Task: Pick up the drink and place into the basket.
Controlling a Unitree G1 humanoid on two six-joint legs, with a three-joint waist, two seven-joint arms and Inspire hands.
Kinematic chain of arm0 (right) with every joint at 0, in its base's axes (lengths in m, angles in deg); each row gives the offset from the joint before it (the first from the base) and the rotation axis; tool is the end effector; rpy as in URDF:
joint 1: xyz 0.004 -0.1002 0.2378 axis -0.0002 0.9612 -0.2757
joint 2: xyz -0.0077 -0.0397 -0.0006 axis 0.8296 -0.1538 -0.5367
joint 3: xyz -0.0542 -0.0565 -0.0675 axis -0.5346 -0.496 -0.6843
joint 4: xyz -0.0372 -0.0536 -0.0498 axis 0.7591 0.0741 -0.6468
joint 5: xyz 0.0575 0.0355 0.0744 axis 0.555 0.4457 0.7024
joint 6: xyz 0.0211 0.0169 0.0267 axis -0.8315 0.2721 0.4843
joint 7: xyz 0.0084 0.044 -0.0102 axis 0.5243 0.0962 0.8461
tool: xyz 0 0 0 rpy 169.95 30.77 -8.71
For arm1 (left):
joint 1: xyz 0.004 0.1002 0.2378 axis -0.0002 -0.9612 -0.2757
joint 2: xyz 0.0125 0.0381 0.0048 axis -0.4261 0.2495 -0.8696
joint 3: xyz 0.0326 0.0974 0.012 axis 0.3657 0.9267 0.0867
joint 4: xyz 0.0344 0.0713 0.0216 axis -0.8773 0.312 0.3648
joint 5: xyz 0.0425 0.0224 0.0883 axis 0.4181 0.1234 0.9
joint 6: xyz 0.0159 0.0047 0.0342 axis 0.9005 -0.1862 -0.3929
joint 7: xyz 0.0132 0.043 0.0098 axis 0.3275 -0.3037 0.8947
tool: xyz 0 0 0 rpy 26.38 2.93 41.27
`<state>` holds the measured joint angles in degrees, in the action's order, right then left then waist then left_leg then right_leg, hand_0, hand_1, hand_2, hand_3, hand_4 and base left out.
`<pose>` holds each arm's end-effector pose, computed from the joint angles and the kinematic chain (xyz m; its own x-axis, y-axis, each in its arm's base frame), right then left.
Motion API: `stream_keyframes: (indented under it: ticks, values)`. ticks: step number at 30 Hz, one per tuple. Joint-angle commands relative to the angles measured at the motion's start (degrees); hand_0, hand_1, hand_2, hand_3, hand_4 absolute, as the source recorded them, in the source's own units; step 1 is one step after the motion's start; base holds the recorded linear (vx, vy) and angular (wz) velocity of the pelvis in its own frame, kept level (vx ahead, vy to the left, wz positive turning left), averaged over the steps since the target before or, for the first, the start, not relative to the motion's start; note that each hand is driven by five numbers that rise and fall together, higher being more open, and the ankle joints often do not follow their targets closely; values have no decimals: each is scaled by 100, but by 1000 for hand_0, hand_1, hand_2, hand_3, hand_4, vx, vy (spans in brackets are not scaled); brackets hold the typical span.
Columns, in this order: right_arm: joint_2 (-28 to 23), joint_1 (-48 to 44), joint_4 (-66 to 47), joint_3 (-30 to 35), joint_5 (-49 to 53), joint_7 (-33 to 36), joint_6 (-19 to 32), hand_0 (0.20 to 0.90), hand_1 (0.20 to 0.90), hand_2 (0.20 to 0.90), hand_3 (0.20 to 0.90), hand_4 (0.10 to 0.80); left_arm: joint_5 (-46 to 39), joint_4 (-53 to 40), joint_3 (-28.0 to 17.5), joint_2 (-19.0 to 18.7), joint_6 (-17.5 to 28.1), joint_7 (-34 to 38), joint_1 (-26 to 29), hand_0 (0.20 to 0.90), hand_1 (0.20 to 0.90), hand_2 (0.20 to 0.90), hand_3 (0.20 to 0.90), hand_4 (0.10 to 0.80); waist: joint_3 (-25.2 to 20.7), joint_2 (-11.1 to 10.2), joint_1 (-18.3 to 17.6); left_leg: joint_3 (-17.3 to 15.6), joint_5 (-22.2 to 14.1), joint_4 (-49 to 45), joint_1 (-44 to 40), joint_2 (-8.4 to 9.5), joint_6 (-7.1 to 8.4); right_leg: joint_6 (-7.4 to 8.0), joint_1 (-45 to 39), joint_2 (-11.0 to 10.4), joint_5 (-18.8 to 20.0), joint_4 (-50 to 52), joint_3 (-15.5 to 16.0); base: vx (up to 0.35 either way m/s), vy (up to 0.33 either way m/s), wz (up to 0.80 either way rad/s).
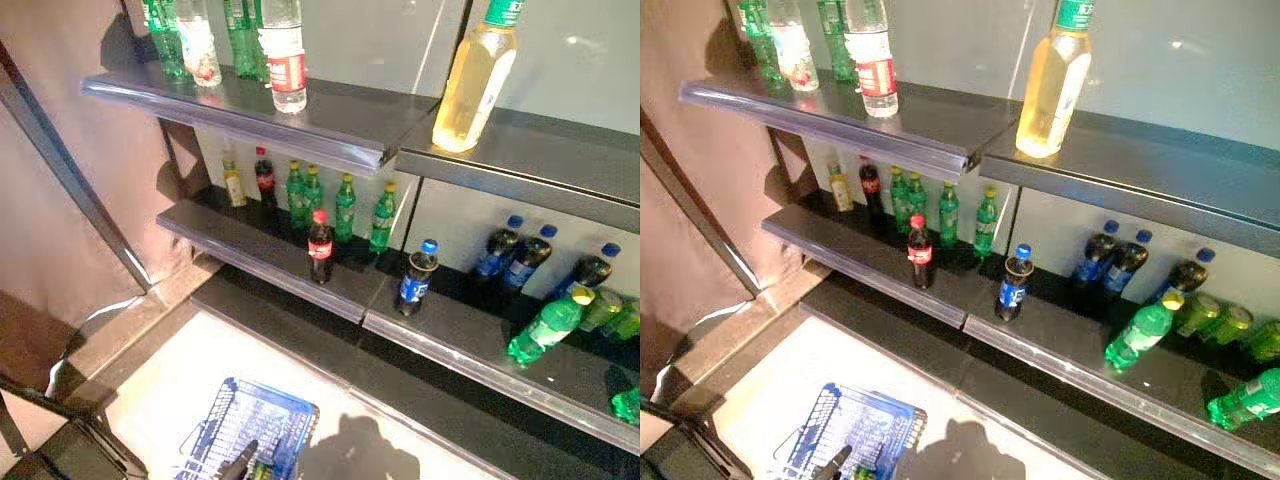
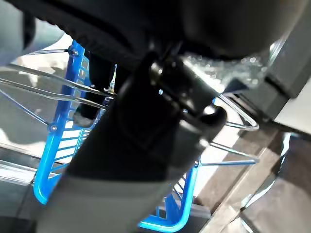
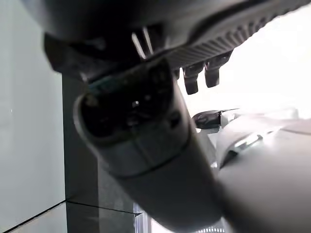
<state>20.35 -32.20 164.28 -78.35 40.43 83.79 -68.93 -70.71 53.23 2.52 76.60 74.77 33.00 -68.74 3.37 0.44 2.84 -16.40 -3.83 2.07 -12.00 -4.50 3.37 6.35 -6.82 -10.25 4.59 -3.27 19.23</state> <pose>0.0375 -0.2244 -0.1222 0.1631 -0.2314 -0.9591 0.2536 0.9493 -0.1859 0.0390 0.1972 -0.1258 0.3062 0.2678 -0.9135 -0.9026 0.3868 -0.1891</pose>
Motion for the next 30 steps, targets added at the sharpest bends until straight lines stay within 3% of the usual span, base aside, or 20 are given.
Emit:
stream_keyframes:
  ticks: [1,12,21,24,26,30]
  values:
    - [-31,-53,634,-206,-76,-35,-204,900,900,900,900,800,236,-111,-31,-324,394,-271,365,300,300,300,200,100,110,-25,47,15,92,26,138,101,-56,206,-174,-282,-142,210,45,-12,8,6]
    - [-89,22,739,-120,-212,16,-175,900,900,900,900,800,205,-136,49,-277,492,-300,325,300,300,300,200,100,75,10,56,17,245,196,153,29,18,221,-202,-261,-125,151,89,-2,2,2]
    - [-101,-52,555,-293,-200,629,-84,900,900,900,900,800,225,-165,85,-304,482,-272,358,300,300,300,200,100,130,-8,94,67,255,199,171,30,9,213,-212,-267,-144,169,127,2,0,0]
    - [-131,-65,523,-238,-177,1069,280,900,900,900,900,800,277,-167,99,-276,481,-224,325,300,300,300,200,100,115,4,100,93,254,206,156,22,12,217,-234,-264,-140,155,117,27,2,5]
    - [-147,-93,455,-217,-126,1169,399,900,900,900,900,800,277,-172,102,-271,484,-207,315,300,300,300,200,100,113,3,100,101,254,203,157,20,18,219,-238,-264,-142,154,108,19,2,1]
    - [-231,-235,-153,-356,-358,1197,1103,900,900,900,900,800,348,-342,121,-316,396,-79,279,300,300,300,200,100,130,-23,139,117,255,187,163,5,28,229,-233,-277,-146,175,92,16,-15,1]
